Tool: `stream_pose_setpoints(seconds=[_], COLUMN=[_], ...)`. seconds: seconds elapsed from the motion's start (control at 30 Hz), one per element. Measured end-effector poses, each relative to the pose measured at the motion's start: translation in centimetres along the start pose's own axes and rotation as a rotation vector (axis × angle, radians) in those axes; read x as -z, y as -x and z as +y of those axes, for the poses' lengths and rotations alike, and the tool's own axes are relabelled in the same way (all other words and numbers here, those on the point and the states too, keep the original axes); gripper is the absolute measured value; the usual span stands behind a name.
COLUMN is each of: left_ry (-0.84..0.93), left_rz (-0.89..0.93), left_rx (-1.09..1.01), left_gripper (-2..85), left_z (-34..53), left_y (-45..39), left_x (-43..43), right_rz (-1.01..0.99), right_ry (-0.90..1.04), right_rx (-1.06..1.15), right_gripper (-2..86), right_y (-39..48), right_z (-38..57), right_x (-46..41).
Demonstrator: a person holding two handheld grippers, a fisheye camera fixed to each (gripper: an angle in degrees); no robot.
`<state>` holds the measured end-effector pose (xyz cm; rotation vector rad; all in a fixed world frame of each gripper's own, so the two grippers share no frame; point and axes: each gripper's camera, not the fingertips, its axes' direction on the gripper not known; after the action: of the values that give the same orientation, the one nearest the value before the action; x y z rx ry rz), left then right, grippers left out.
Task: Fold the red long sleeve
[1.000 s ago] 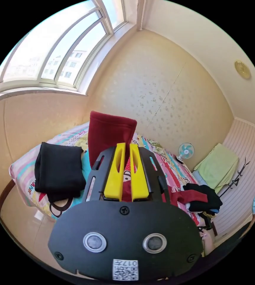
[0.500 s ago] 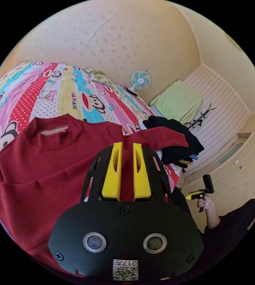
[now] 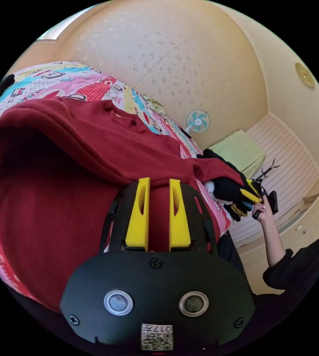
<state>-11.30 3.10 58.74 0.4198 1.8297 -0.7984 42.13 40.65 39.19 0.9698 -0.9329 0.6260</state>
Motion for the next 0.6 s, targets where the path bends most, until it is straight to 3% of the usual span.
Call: stream_pose_setpoints(seconds=[0.1, 0.27, 0.4, 0.43, 0.5, 0.6], left_ry=[0.017, 0.056, 0.438, 0.526, 0.504, 0.349], left_rz=[-0.036, -0.083, -0.223, -0.339, -0.438, -0.354], left_rx=[-0.095, -0.402, -0.537, -0.532, -0.544, -0.374], left_gripper=[9.4, 12.6, 15.1, 13.5, 7.4, 4.0], left_z=[-1.0, -3.7, -6.2, -6.4, -7.3, -11.7], left_y=[-2.5, -9.8, -13.3, -13.5, -14.6, -15.4], left_x=[-0.3, -2.7, -14.0, -17.1, -18.3, -15.3], right_rz=[0.131, 0.03, -0.032, -0.039, -0.079, -0.067], right_ry=[-0.013, -0.046, -0.031, -0.026, -0.015, 0.016], right_rx=[-0.073, -0.139, -0.192, -0.206, -0.237, -0.209], right_gripper=[11.5, 9.5, 7.7, 7.4, 6.2, 5.4], right_y=[0.5, -0.5, -2.3, -2.6, -3.2, -2.8], right_z=[-1.3, -2.3, -3.6, -3.8, -4.2, -4.3], right_x=[-1.8, -1.5, -2.2, -2.3, -2.4, -2.4])
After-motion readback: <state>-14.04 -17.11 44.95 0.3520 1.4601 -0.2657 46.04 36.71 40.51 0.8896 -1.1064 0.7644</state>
